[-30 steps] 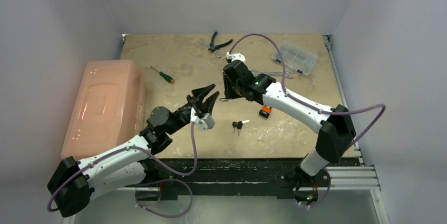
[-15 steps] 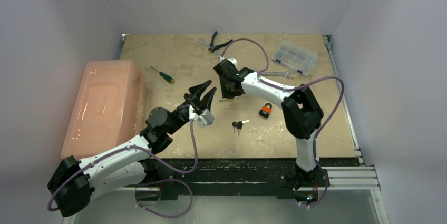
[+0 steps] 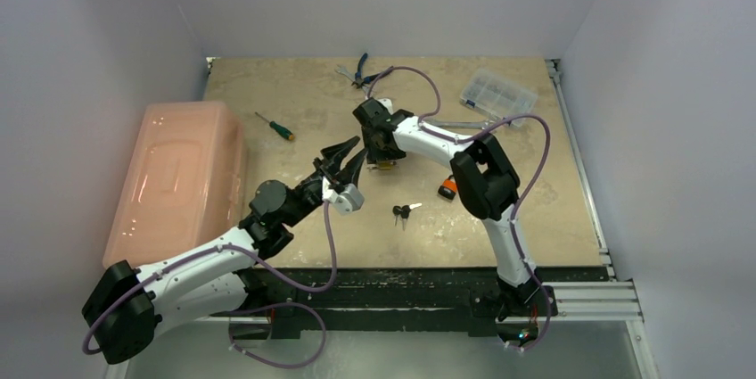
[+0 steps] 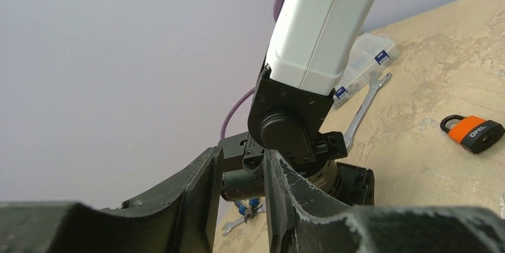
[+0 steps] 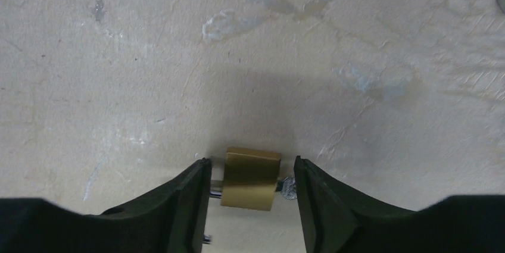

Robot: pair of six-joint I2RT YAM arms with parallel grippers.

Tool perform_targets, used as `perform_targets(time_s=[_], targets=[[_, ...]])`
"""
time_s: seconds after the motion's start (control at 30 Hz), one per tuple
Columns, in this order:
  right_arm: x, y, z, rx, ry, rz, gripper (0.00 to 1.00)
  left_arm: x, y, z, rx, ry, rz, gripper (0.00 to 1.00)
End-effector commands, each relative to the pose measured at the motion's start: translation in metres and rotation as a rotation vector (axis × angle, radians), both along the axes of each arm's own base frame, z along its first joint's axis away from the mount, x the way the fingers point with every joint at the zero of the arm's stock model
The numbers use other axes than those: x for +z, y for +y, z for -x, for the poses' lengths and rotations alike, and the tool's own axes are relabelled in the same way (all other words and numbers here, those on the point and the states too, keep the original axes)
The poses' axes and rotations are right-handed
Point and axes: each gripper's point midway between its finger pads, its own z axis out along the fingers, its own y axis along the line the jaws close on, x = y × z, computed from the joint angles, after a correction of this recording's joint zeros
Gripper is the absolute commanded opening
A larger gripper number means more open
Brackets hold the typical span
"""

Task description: Unlock with the key

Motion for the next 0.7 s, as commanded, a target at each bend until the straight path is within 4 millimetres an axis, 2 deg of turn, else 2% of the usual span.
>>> perform_targets(time_s=[0.0,0.1,0.2,0.43,0.67], targets=[[0.015,0.001,-0.017,-0.016,-0.056,0.009,0.73,0.013,0.001,0.002,-0.013,-0.02,0.054,0.35],[0.016,0.0,-0.019,-0.019,-0.062,0.006,0.86,0.013,0.001,0.003,-0.016,-0.02,0.053,0.35],[0.021,0.003,-0.02,-0.01,-0.069,-0.01,0.89,0.013,0.001,0.003,-0.017,-0.02,0.054,0.35],[0.04,-0.005,-0.015,-0.037,-0.092,-0.022,0.91,0.016,0.0,0.004,-0.025,-0.023,0.059,0.35],[0.057,-0.02,-0.009,-0.077,-0.132,-0.009,0.87,0.015,0.0,0.005,-0.03,-0.02,0.058,0.35]])
